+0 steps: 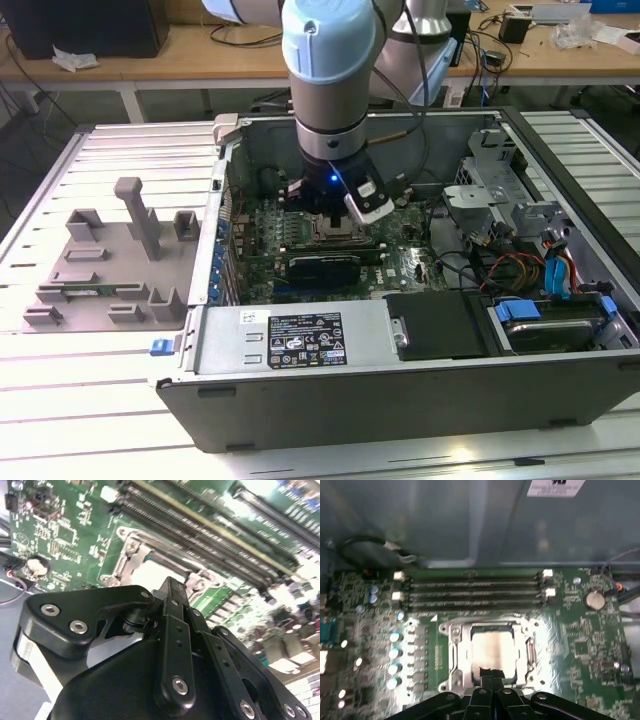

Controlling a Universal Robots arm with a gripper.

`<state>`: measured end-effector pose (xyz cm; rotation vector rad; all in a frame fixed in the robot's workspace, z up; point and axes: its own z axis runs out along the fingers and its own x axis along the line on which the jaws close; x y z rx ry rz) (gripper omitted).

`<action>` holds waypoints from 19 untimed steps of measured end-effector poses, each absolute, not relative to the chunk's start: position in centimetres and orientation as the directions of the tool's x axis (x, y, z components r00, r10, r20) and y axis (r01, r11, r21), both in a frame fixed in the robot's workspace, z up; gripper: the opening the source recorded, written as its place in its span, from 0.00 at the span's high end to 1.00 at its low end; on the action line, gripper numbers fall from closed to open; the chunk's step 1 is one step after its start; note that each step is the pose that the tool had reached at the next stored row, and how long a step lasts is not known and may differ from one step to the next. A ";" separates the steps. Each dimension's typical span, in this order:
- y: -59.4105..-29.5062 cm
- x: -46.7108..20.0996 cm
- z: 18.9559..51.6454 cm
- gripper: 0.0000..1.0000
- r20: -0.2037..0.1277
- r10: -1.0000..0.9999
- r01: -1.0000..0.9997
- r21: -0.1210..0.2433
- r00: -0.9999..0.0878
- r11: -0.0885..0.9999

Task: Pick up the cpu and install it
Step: 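Install the second cpu locking lever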

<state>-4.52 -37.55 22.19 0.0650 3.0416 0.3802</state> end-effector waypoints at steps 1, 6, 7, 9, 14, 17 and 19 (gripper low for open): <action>-37.3 -4.4 22.2 0.89 -0.070 0.052 0.033 0.247 -0.996 0.969; -36.4 -4.1 22.9 0.89 -0.071 0.049 0.033 0.215 -0.996 0.976; -36.3 -4.1 23.3 0.89 -0.072 0.048 0.033 0.201 -0.996 0.979; -36.2 -4.1 23.5 0.89 -0.073 0.048 0.033 0.190 -0.996 0.981; -36.1 -4.1 23.5 0.89 -0.073 0.047 0.033 0.185 -0.996 0.982; -36.1 -4.1 23.5 0.89 -0.073 0.047 0.033 0.185 -0.996 0.982; -36.1 -4.1 23.5 0.89 -0.073 0.047 0.033 0.184 -0.996 0.982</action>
